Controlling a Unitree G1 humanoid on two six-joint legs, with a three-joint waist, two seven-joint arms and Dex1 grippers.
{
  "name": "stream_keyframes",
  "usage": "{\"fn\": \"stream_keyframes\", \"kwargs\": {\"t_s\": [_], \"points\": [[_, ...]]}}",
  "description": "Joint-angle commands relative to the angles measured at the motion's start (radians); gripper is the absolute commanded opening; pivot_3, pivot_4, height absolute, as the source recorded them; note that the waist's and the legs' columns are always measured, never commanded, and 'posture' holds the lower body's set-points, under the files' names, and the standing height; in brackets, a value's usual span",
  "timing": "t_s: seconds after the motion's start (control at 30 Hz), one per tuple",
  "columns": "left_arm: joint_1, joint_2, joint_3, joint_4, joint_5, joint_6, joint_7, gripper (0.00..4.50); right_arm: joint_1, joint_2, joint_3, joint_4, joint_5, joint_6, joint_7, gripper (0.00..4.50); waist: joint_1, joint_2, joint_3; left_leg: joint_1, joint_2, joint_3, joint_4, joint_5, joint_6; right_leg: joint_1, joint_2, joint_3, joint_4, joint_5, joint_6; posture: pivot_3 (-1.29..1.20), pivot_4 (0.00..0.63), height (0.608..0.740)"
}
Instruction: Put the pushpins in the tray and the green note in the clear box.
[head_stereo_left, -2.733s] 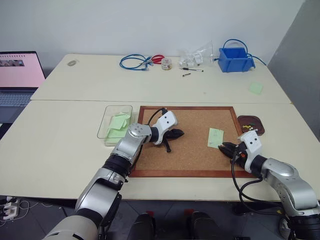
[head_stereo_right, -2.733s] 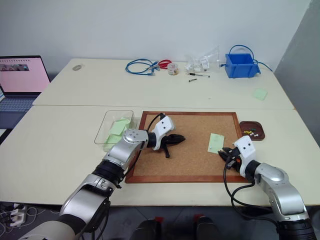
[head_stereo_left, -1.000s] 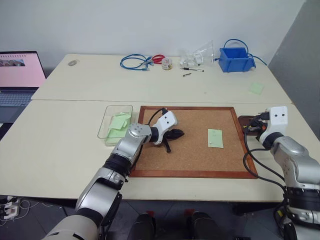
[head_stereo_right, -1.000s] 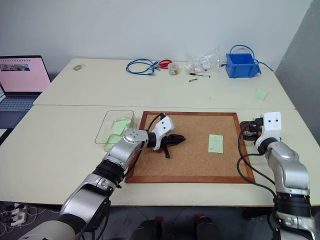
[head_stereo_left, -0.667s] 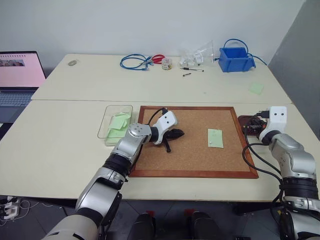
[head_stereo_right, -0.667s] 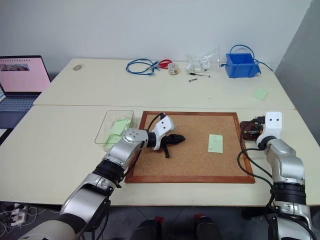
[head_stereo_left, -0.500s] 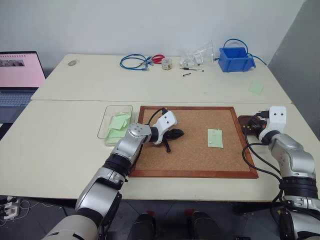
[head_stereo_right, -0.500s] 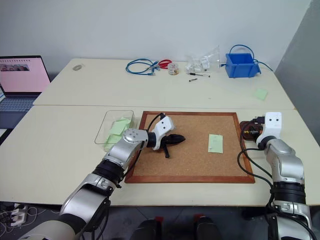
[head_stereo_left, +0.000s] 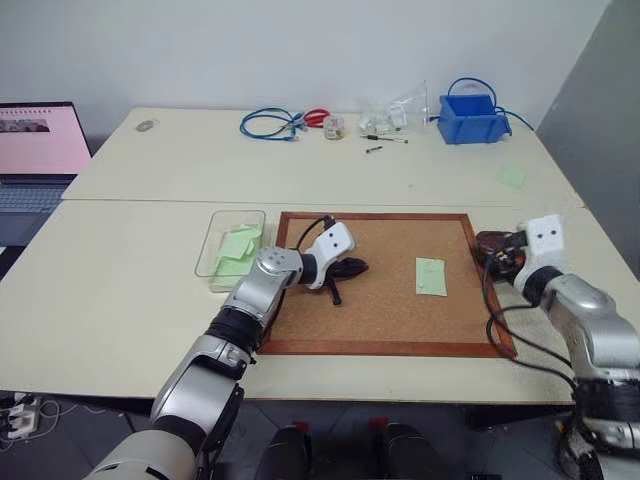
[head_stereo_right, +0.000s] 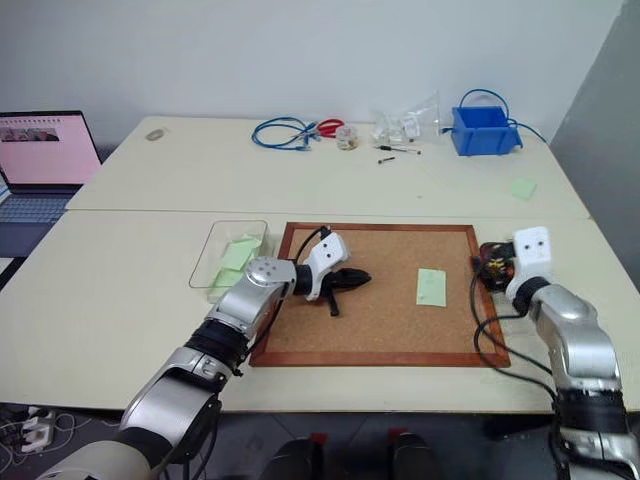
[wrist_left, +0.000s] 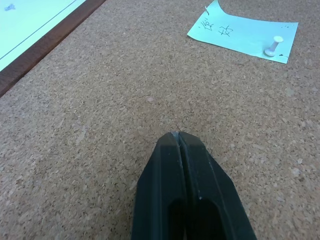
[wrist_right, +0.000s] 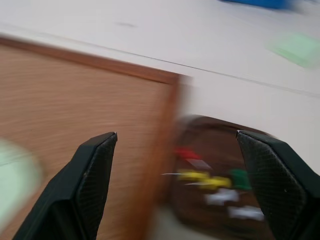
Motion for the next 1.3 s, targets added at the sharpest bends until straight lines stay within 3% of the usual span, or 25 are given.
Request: {"fn": "stream_keyframes", "kwargs": {"t_s": [0.03, 0.53, 0.6, 1.23, 1.3], "points": [[0.01, 0.006, -0.007, 0.014, 0.028, 0.013, 0.001, 0.0, 0.064, -0.032, 0.055, -0.161, 0.066, 0.008, 0.131, 4.06, 0.0, 0.0, 0.0, 0.0, 0.0, 0.0, 0.0, 0.0, 0.0, 0.0, 0.0, 0.0, 0.0, 0.0, 0.0, 0.0, 0.15, 0.74], [0.012, 0.0, -0.009, 0.012, 0.028, 0.013, 0.003, 0.0, 0.047, 0.047, 0.168, -0.067, -0.015, -0.047, 0.123, 4.06, 0.001, 0.0, 0.0, 0.0, 0.0, 0.0, 0.0, 0.0, 0.0, 0.0, 0.0, 0.0, 0.0, 0.0, 0.0, 0.0, 0.15, 0.74], [0.013, 0.002, -0.009, 0.011, 0.029, 0.013, 0.004, 0.0, 0.051, 0.041, 0.184, -0.06, -0.034, -0.066, 0.133, 3.89, 0.001, 0.0, 0.0, 0.0, 0.0, -0.001, 0.0, 0.0, 0.0, 0.0, 0.0, -0.001, 0.0, 0.0, 0.0, 0.0, 0.15, 0.74], [0.008, -0.001, -0.006, 0.016, 0.028, 0.012, 0.008, 0.0, 0.069, 0.047, 0.189, -0.043, -0.059, -0.12, 0.16, 0.06, 0.002, 0.0, 0.0, 0.0, 0.0, -0.001, 0.0, 0.0, 0.0, 0.0, 0.0, -0.001, 0.0, 0.0, 0.0, 0.0, 0.15, 0.74], [0.007, -0.001, -0.006, 0.017, 0.028, 0.012, 0.008, 0.0, 0.073, 0.047, 0.194, -0.043, -0.062, -0.124, 0.163, 0.01, 0.002, 0.0, 0.0, 0.0, 0.0, -0.001, 0.0, 0.0, 0.0, 0.0, 0.0, 0.0, 0.0, 0.0, 0.0, 0.0, 0.15, 0.74]]}}
